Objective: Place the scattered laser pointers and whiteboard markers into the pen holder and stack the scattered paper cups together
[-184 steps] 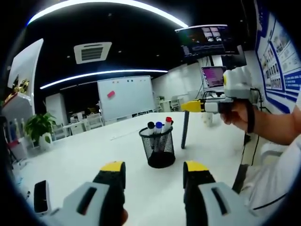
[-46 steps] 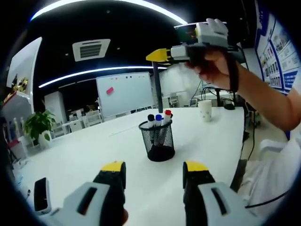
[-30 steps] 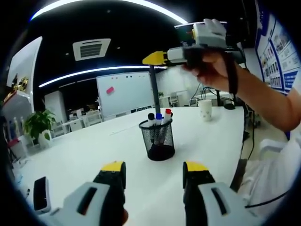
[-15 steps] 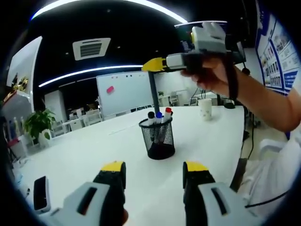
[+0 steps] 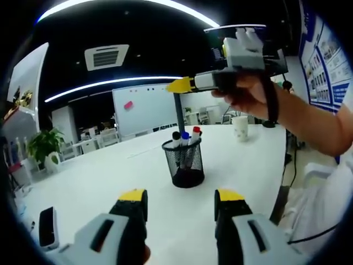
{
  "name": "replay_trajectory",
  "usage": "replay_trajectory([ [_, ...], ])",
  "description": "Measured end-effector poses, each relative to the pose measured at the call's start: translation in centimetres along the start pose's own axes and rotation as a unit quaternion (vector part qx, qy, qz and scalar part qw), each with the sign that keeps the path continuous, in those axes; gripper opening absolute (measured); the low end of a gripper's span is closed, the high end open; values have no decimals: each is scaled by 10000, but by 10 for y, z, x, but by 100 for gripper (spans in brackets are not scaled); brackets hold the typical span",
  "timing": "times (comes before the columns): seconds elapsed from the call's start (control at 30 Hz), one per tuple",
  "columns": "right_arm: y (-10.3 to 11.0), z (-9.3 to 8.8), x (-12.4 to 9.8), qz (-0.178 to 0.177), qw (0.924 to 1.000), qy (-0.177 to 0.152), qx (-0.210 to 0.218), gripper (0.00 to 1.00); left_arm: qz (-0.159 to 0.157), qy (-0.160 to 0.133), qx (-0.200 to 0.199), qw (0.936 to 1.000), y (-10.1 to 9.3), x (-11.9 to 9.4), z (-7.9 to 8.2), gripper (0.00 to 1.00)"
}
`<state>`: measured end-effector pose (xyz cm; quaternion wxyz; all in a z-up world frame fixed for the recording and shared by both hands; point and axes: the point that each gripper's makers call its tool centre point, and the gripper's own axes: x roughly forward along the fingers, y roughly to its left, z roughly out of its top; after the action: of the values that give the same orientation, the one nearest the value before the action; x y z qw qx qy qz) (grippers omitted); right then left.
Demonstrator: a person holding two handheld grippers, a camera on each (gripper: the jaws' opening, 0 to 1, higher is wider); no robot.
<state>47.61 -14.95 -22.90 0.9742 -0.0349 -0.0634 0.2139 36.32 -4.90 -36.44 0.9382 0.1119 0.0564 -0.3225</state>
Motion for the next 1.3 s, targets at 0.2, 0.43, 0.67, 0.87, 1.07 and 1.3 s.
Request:
replay_trajectory([
  [0.2, -1, -7, 0, -1, 10000, 81, 11, 17, 4, -4, -2, 10000, 0, 0, 1, 50],
  [0.43, -3, -17, -1, 1, 9999, 152, 43, 17, 18, 0, -21, 10000, 1, 1, 0, 50],
  [0.67, -2, -24, 1, 44, 9997, 224, 119, 17, 3, 12, -16, 10000, -1, 1, -1, 50],
  [0.87, -1, -34, 0, 61, 9994, 312, 151, 17, 13, 1, -25, 10000, 0, 1, -1, 50],
  [1.07, 0, -40, -1, 92, 9991, 380, 137, 17, 9, 11, -25, 10000, -1, 1, -2, 50],
  [1.3, 0, -50, -1, 126, 9986, 493, 125, 17, 11, -1, -26, 10000, -1, 1, -1, 50],
])
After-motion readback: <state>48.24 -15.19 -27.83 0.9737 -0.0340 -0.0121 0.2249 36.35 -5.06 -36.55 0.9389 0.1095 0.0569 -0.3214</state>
